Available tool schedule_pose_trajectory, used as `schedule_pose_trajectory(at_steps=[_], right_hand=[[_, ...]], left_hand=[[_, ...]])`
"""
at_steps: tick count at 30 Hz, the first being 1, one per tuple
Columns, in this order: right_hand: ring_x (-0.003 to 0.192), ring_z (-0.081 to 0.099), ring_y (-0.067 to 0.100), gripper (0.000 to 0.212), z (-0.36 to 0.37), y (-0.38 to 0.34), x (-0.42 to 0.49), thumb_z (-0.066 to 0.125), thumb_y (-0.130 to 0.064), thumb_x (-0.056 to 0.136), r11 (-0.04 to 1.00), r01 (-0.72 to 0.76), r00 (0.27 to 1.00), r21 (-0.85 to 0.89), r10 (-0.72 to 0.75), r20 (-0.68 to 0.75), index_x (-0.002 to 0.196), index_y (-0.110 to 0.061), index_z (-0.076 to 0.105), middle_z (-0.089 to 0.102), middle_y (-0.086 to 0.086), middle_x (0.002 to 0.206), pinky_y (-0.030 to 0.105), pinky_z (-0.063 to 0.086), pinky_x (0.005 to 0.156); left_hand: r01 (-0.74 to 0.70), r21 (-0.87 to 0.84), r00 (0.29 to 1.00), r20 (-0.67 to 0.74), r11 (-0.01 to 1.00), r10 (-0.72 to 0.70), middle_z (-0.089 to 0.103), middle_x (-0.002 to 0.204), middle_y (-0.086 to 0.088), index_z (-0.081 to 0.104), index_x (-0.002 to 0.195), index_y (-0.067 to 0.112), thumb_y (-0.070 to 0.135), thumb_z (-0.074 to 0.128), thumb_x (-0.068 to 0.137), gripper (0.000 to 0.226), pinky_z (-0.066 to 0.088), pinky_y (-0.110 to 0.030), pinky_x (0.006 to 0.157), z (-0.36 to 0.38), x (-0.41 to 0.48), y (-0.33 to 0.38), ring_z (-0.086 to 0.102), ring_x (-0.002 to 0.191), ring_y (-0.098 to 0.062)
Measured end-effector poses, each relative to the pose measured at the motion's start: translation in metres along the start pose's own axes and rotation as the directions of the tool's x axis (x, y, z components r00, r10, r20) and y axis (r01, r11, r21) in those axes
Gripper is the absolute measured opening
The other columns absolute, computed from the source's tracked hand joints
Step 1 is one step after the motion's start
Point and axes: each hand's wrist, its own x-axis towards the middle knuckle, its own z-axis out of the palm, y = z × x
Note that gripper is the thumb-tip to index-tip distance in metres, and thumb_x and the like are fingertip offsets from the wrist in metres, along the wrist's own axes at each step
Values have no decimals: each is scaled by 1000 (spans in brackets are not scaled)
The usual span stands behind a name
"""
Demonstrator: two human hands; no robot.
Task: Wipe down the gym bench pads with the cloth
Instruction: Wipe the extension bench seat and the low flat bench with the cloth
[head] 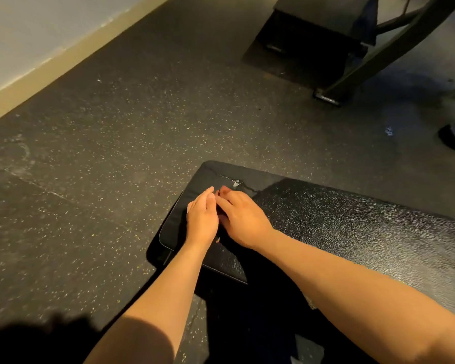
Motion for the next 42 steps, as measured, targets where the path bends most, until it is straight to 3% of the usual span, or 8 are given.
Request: schedule_pose_trajectory(at_steps=[6,9,17,23,28,32,37,42], right_hand=[[110,48,20,18,-19,42,19,43,-34,103,963,-262,962,-68,256,-91,110,-21,53,47,-2,114,33,40,85],[112,49,28,32,-7,34,21,46,-30,90,982,-175,984,-78,171,-55,109,-10,63,52,6,121,44,45,95],[103,55,23,29,0,18,25,44,-29,92,999,33,996,-27,-31,88,108,-17,65,62,0,112,38,44,93],[117,48,26,43,-12,48,38,39,-33,88,969,-221,975,-115,221,-13,119,-17,64,54,3,133,43,41,102],[111,50,25,41,0,20,20,41,-33,88,993,-17,999,-115,22,38,114,-16,68,56,0,136,37,44,100],[113,51,28,36,2,21,13,44,-29,90,984,85,996,-158,-83,19,112,-15,69,58,2,134,41,43,96],[143,30,32,41,-12,33,26,35,-26,92,953,-246,969,-178,245,-26,118,-11,63,47,6,144,51,29,114],[127,48,26,43,1,8,12,35,-29,93,994,-18,1000,-104,19,4,115,-11,67,59,4,132,42,39,104]], left_hand=[[-33,41,999,20,999,32,50,143,12,52,146,26,33,31,108,43,21,-25,117,2,-6,-2,28,142,-6],[-14,51,1000,-7,999,15,51,148,8,50,146,27,33,29,108,44,22,-29,114,4,-2,3,28,143,-9],[-7,11,1000,2,1000,7,54,145,12,55,141,36,48,24,104,49,27,-46,120,6,17,-1,39,140,-13],[-106,108,993,-47,988,111,54,144,13,54,143,30,44,25,106,49,23,-39,120,8,5,-5,39,139,-8],[-19,-74,994,-105,997,11,57,141,11,57,139,30,36,31,108,42,37,-19,107,7,4,-5,48,133,-6],[-56,4,993,-106,998,56,58,140,9,60,137,26,31,32,108,41,33,-35,116,9,0,-4,45,133,-9],[-146,172,984,-79,974,162,54,146,8,57,141,23,28,32,109,41,26,-35,119,11,-2,-8,38,137,-7],[-111,98,988,-93,989,120,56,144,8,58,141,23,35,29,107,46,30,-40,119,12,2,-7,41,137,-9]])
